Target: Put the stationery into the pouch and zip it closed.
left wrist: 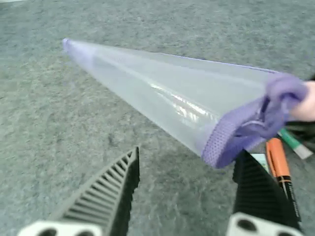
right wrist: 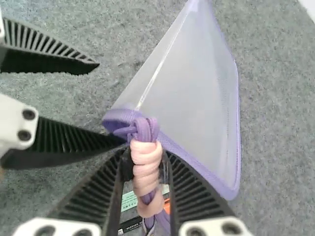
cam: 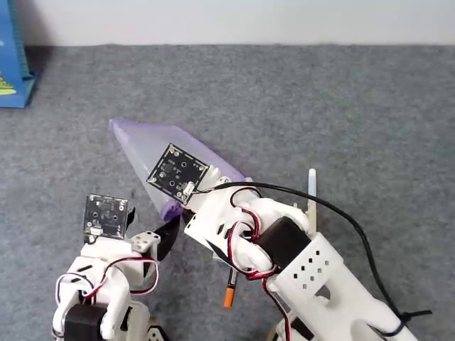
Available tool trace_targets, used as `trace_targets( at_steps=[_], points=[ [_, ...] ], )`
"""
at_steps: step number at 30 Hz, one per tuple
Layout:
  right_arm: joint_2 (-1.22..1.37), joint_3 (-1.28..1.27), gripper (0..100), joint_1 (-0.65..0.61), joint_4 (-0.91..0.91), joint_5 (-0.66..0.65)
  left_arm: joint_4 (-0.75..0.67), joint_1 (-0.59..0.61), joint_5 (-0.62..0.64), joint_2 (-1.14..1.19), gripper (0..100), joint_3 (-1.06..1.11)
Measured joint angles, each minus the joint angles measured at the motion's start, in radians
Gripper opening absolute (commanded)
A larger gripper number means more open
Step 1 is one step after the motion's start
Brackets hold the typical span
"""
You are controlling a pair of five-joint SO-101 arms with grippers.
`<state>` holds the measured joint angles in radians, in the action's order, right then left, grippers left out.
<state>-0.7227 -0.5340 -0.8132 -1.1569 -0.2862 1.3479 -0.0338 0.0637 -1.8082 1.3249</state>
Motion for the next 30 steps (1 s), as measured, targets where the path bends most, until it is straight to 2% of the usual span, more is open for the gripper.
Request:
trace_targets(
  at_steps=[12,17,26,30],
  points=[
    [0.012,-0.002,0.9,0.002,0.0,0.0,0.009,-0.06,0.0,0.0,30,-0.031],
    [0.012,-0.002,0.9,0.002,0.0,0.0,0.008,-0.029,0.0,0.0,30,-0.031],
    [0.012,-0.002,0.9,0.002,-0.029,-0.005,-0.075,0.04,0.0,0.0,30,0.04],
    [0.012,-0.002,0.9,0.002,-0.04,-0.006,-0.075,0.04,0.0,0.0,23,0.04]
  ],
)
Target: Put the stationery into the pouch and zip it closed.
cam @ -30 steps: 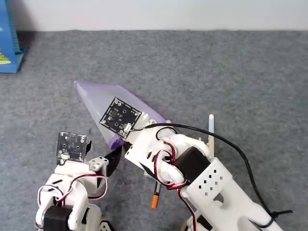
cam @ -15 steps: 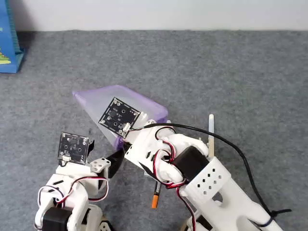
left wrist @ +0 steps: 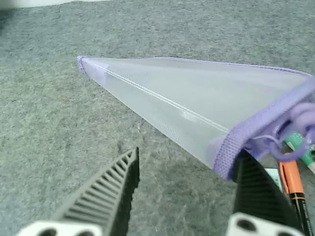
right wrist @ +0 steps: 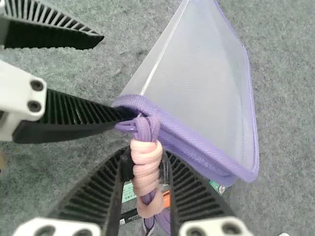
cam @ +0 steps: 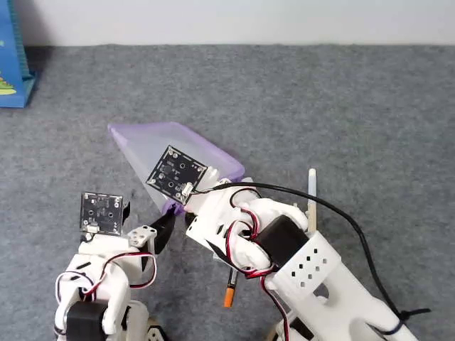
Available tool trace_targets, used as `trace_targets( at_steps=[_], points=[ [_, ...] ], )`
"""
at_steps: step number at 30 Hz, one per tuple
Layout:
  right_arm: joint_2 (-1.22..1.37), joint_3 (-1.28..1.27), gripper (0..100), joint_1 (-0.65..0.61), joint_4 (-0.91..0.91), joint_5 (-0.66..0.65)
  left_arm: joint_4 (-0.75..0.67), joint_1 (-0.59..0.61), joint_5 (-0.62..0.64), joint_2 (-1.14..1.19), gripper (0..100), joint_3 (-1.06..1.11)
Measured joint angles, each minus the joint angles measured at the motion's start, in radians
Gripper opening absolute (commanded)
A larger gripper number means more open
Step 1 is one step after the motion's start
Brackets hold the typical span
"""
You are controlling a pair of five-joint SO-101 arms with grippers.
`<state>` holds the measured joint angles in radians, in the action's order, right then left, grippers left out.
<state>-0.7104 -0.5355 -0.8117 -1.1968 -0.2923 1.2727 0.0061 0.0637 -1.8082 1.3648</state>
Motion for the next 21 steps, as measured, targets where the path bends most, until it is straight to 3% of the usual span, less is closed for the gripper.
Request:
trace_targets(
  at_steps=[11,16,21],
  points=[
    [-0.077,0.0,0.9,-0.002,-0.061,-0.002,-0.002,-0.003,0.003,0.0,1,0.0],
    [-0.112,-0.025,0.9,0.005,-0.08,-0.006,-0.02,-0.002,0.0,-0.002,1,0.0],
    [-0.115,-0.025,0.9,0.1,-0.098,-0.034,-0.02,-0.002,0.0,-0.002,1,0.0]
  ],
)
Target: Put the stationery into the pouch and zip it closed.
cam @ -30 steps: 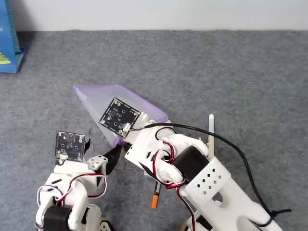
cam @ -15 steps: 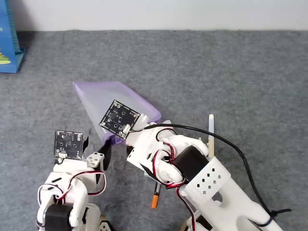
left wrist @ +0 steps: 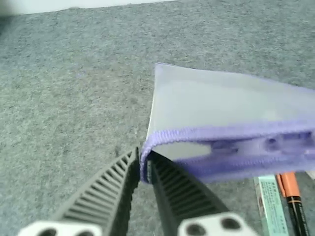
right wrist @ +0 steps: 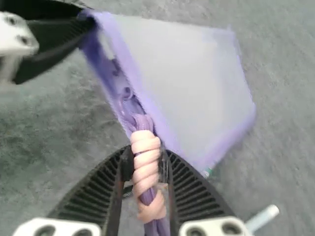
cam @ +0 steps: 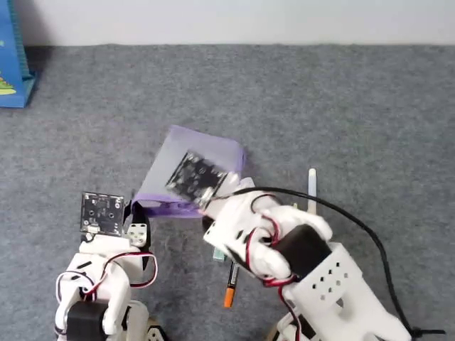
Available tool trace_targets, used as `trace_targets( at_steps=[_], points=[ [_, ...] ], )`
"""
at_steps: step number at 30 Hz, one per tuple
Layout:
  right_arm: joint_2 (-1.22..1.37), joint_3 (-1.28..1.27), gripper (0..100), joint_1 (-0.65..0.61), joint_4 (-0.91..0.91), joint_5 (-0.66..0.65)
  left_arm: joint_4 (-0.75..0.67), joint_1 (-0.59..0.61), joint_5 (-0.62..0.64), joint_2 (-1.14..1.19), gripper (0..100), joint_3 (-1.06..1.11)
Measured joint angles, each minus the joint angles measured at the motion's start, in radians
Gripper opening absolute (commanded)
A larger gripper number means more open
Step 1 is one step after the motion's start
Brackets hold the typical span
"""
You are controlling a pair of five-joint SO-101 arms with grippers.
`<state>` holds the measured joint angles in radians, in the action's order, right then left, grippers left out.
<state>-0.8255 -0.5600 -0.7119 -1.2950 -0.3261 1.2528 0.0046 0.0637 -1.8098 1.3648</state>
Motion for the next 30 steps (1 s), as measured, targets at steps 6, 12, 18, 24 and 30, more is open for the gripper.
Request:
trace_targets(
  at_steps=[6,12,18,24,30],
  points=[
    [-0.002,0.002,0.9,0.12,-0.029,-0.04,0.0,0.0,0.0,0.0,1,0.002],
    [-0.121,0.002,0.9,0.204,-0.084,-0.078,-0.005,0.0,0.0,0.0,1,0.005],
    [-0.226,0.0,0.9,0.229,-0.114,-0.089,-0.006,0.0,0.0,0.0,1,0.018],
    [-0.236,0.0,0.9,0.229,-0.118,-0.089,-0.006,0.0,0.0,0.0,2,0.018],
    [-0.236,0.0,0.9,0.229,-0.127,-0.089,-0.032,0.0,-0.041,0.0,12,0.018]
  ],
)
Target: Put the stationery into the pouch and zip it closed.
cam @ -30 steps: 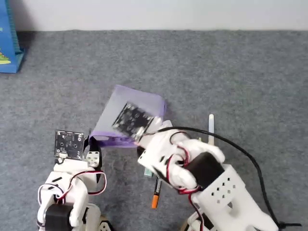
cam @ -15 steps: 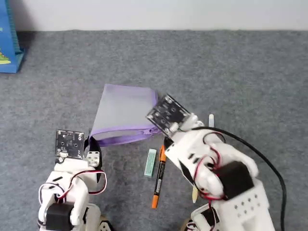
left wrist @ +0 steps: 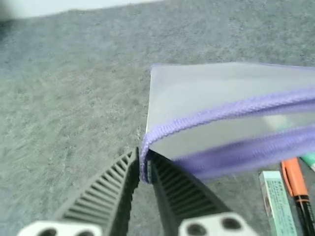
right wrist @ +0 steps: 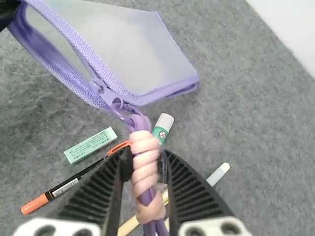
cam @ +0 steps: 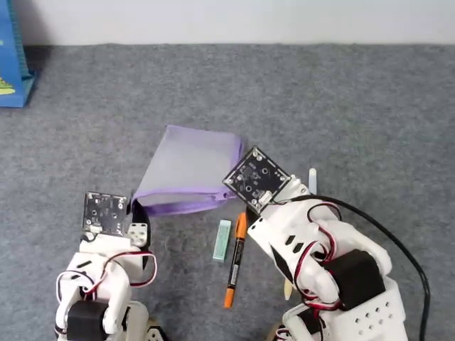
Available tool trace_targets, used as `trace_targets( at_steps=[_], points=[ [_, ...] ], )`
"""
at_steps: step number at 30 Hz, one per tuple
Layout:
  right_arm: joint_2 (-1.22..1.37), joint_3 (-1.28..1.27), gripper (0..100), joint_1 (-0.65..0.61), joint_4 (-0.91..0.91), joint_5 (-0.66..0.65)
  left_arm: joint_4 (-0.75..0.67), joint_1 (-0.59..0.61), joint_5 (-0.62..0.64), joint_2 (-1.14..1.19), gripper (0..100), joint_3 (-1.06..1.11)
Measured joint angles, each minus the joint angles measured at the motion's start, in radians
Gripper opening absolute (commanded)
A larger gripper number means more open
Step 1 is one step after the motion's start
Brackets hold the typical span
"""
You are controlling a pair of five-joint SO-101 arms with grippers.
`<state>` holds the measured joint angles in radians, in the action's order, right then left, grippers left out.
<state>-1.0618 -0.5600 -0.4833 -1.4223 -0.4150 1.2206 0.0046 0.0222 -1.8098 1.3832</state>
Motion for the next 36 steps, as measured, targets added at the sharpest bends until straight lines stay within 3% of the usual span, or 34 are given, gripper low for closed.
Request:
trace_targets(
  at_steps=[6,17,20,24,30,36],
  points=[
    [-0.012,0.0,0.9,-0.02,-0.025,0.0,-0.055,0.002,-0.009,0.0,22,0.057],
    [-0.233,0.0,0.9,-0.13,-0.106,0.0,-0.137,-0.023,-0.008,0.0,22,0.114],
    [-0.233,0.0,0.9,-0.129,-0.109,0.0,-0.137,-0.057,-0.008,0.0,18,0.137],
    [-0.233,0.0,2.1,-0.129,-0.109,0.0,-0.137,-0.057,-0.008,0.0,1,0.137],
    [-0.221,0.0,22.8,-0.115,-0.109,0.048,-0.044,-0.037,-0.023,0.0,1,0.055],
    [-0.239,0.002,20.4,0.025,-0.109,0.126,0.014,0.041,-0.029,0.0,1,-0.005]
  ],
)
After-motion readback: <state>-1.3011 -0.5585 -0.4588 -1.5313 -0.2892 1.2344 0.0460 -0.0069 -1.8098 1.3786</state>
